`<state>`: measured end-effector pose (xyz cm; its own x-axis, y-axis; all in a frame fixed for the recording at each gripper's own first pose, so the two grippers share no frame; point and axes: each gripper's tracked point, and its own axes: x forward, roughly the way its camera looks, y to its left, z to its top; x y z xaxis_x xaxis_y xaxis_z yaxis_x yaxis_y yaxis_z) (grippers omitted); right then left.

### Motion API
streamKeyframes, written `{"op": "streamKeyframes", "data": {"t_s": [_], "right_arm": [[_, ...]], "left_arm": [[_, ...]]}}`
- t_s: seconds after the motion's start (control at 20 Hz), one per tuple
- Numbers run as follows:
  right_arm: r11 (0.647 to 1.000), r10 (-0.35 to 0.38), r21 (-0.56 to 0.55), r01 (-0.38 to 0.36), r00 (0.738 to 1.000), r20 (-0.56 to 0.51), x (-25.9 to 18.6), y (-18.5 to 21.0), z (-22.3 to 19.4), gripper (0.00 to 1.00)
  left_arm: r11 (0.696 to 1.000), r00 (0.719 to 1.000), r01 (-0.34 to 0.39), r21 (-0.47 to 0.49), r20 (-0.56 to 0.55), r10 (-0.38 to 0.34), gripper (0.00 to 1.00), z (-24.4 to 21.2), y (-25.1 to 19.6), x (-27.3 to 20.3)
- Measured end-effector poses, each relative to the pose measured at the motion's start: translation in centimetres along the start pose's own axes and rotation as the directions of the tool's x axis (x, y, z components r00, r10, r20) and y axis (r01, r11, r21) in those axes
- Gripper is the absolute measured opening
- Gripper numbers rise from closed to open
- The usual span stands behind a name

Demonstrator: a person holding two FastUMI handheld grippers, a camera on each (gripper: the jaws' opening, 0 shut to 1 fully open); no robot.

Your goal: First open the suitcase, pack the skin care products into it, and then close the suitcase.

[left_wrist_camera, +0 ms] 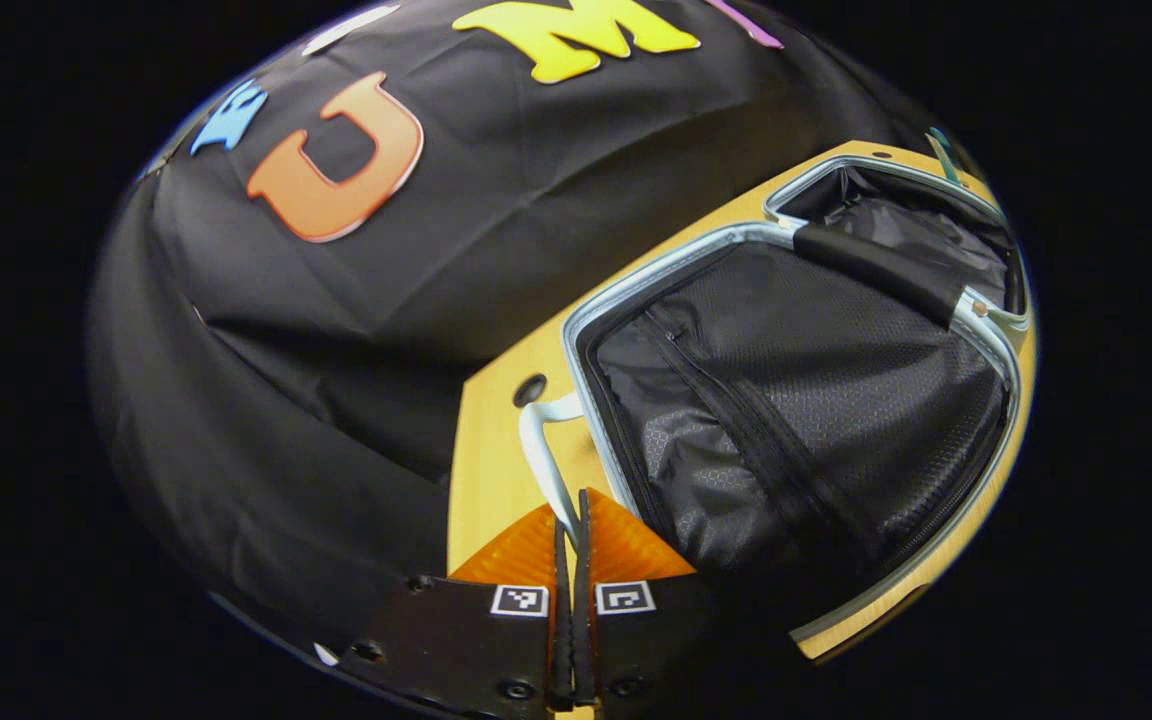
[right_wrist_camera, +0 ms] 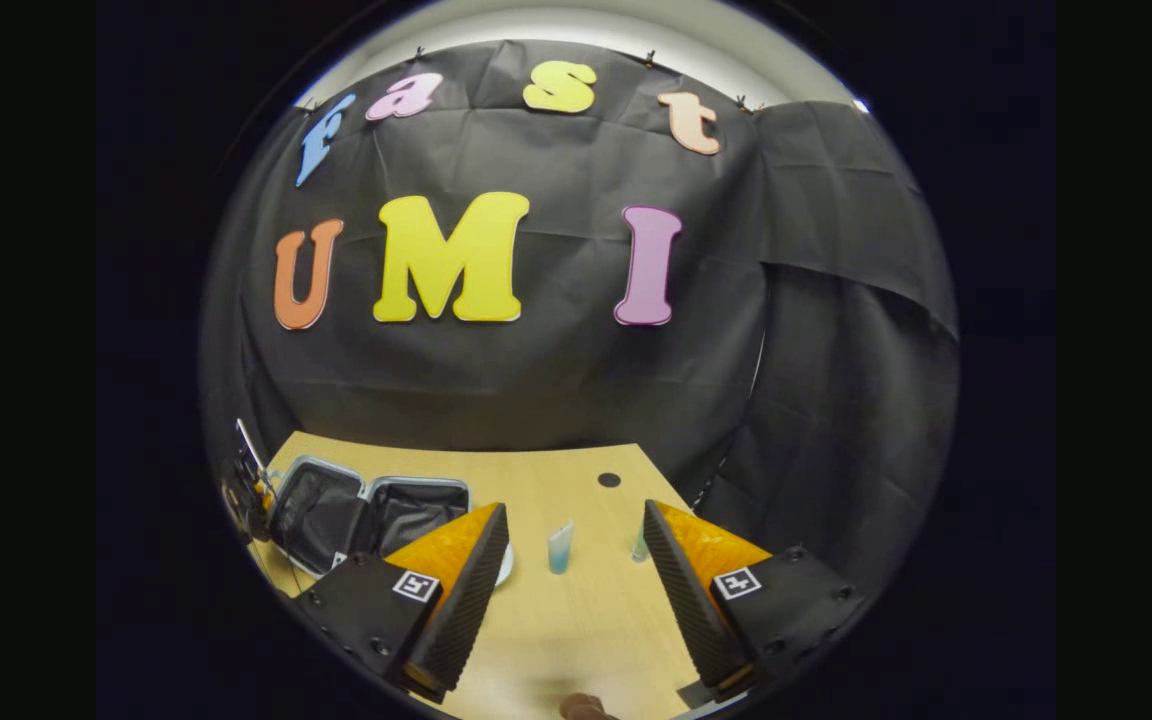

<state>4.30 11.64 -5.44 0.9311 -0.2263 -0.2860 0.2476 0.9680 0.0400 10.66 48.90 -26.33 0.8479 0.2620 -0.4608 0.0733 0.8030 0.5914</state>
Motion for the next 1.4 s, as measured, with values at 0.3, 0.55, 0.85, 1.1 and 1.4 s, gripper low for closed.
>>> {"op": "streamKeyframes", "data": {"t_s": [0.3, 0.55, 0.85, 1.1, 1.4], "right_arm": [[0.999, 0.03, -0.012, -0.03, 0.999, -0.021, -0.9, 0.5, -1.1, 0.81], [0.998, 0.06, 0.008, -0.06, 0.998, 0.006, -0.7, -0.6, -1.0, 0.81], [0.995, 0.103, 0.003, -0.103, 0.995, 0.006, 1.1, -4.8, -1.9, 0.81], [0.985, 0.162, 0.063, -0.163, 0.987, 0.008, 4.5, -9.5, -1.7, 0.8], [0.977, 0.203, 0.057, -0.203, 0.979, 0.01, 8.4, -14.3, -2.0, 0.8]], "left_arm": [[1.0, 1.0, -0.008, -0.023, 0.023, 0.008, 0.16, -0.2, 1.1, 0.2], [0.995, 0.997, -0.074, -0.059, -0.023, 0.073, 0.76, -0.9, 2.9, -1.7], [0.986, 0.995, -0.075, -0.148, 0.06, 0.084, 0.97, 5.9, -0.5, -8.7], [0.986, 0.981, 0.022, -0.163, 0.194, 0.01, 0.98, 16.2, -9.7, -11.9], [0.977, 0.952, 0.17, -0.129, 0.279, -0.129, 0.98, 25.9, -23.2, -13.4]]}}
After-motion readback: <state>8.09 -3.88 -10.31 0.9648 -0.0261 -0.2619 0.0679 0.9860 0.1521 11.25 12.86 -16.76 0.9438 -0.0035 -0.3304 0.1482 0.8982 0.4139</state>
